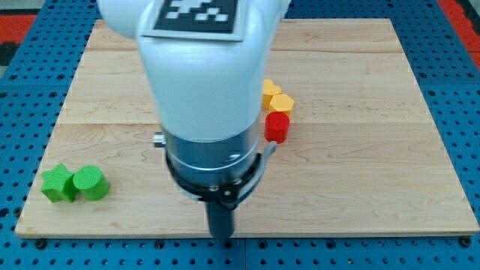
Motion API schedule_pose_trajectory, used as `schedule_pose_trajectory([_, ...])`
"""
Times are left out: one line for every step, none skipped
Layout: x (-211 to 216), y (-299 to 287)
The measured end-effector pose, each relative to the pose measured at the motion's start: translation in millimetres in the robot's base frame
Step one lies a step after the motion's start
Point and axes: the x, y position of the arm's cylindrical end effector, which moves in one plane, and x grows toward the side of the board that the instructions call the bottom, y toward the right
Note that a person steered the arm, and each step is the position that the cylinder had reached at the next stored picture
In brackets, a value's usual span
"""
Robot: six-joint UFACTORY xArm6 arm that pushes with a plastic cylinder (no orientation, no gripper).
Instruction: Separate the green circle from green star
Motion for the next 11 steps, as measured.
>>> schedule_pose_trajectory([-0.4, -64.7])
schedule_pose_trajectory([-0.6, -160.3])
schedule_pose_trajectory([-8.6, -256.1])
schedule_pose_trajectory([-30.5, -262.1])
schedule_pose_trajectory([-65.0, -235.8])
schedule_pose_trajectory([-78.8, -162.5])
schedule_pose_trajectory([-80.3, -128.2])
schedule_pose_trajectory([-80.3, -183.1])
schedule_pose_trajectory([-58.6, -205.8])
schedule_pose_trajectory([-40.1, -136.9])
schedule_pose_trajectory([-43.2, -48.3])
